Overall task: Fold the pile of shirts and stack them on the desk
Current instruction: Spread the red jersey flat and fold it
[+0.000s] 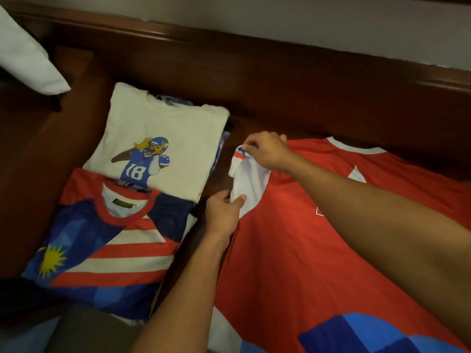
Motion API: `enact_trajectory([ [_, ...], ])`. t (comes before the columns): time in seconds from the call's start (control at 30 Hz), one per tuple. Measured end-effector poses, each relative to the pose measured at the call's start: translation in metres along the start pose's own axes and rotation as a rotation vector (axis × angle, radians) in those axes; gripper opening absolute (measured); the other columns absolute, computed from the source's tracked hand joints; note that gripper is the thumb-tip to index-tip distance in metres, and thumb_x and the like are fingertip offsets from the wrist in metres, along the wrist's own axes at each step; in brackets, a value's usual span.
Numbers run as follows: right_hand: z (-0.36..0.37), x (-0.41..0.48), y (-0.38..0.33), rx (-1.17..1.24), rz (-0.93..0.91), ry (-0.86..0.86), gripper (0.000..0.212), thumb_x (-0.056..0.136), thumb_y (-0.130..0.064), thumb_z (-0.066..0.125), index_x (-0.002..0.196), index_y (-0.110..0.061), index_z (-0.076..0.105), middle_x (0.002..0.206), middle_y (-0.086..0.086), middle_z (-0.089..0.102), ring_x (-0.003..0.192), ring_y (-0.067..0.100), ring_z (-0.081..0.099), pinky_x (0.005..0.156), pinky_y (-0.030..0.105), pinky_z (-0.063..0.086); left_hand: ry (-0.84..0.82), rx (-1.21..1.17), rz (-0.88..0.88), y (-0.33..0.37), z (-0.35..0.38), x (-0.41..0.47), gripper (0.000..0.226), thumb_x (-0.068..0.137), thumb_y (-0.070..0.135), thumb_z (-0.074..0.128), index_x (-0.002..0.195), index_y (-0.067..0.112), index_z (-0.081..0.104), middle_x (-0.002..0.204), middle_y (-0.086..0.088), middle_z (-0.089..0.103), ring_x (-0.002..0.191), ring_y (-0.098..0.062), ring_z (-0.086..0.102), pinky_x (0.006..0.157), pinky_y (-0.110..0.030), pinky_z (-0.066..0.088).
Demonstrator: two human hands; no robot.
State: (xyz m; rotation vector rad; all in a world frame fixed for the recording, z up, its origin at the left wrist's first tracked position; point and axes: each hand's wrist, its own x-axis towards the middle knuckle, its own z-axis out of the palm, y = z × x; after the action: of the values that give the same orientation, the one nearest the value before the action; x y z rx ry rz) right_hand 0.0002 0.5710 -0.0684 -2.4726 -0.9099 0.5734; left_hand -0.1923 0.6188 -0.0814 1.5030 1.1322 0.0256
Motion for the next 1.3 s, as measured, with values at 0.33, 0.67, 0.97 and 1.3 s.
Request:
enact_trajectory([
  [0.33, -0.011, 0.001, 0.013, 0.096, 0.039, -0.122, 0.03, 0.099, -0.056, 0.052, 0.11, -0.034, 0.069, 0.109, -0.016, 0.063, 0.112, 0.013, 0.053, 0.095, 0.04, 0.023, -0.068, -0.726, -0.245, 0.024, -0.013, -0.002, 0.016, 0.091, 0.005, 0.07, 0.103, 0.007, 0.061, 0.113, -0.016, 0.074, 0.103, -0.03, 0.073, 0.088, -0.045, 0.059],
  [0.67, -0.012, 0.008, 0.007, 0.125, -0.005, -0.165, 0.018, 0.094, -0.052, 0.063, 0.088, -0.039, 0.073, 0.098, -0.016, 0.07, 0.107, 0.01, 0.057, 0.096, 0.042, 0.027, 0.429, -0.363, 0.202, 0.028, -0.012, -0.023, 0.025, 0.084, 0.001, 0.078, 0.099, 0.017, 0.066, 0.092, 0.002, 0.073, 0.085, -0.004, 0.071, 0.073, -0.014, 0.056],
  [0.97, 0.012, 0.02, -0.003, 0.078, 0.001, 0.196, 0.027, 0.087, -0.048, 0.072, 0.11, -0.033, 0.07, 0.103, -0.01, 0.06, 0.108, 0.015, 0.052, 0.093, 0.04, 0.033, 0.587, 0.095, 0.373, -0.011, -0.008, -0.041, 0.027, 0.088, 0.001, 0.072, 0.11, 0.016, 0.069, 0.117, 0.003, 0.06, 0.108, -0.01, 0.061, 0.088, -0.019, 0.052],
  [1.3, 0.021, -0.077, 0.087, -0.302, -0.001, 0.235, 0.046, 0.094, -0.039, 0.062, 0.138, -0.027, 0.056, 0.136, 0.008, 0.053, 0.124, 0.033, 0.047, 0.097, 0.05, 0.042, 0.031, 0.573, 0.819, -0.007, 0.007, 0.007, 0.037, 0.087, -0.01, 0.059, 0.113, 0.012, 0.071, 0.125, -0.007, 0.061, 0.118, -0.024, 0.059, 0.095, -0.042, 0.055],
])
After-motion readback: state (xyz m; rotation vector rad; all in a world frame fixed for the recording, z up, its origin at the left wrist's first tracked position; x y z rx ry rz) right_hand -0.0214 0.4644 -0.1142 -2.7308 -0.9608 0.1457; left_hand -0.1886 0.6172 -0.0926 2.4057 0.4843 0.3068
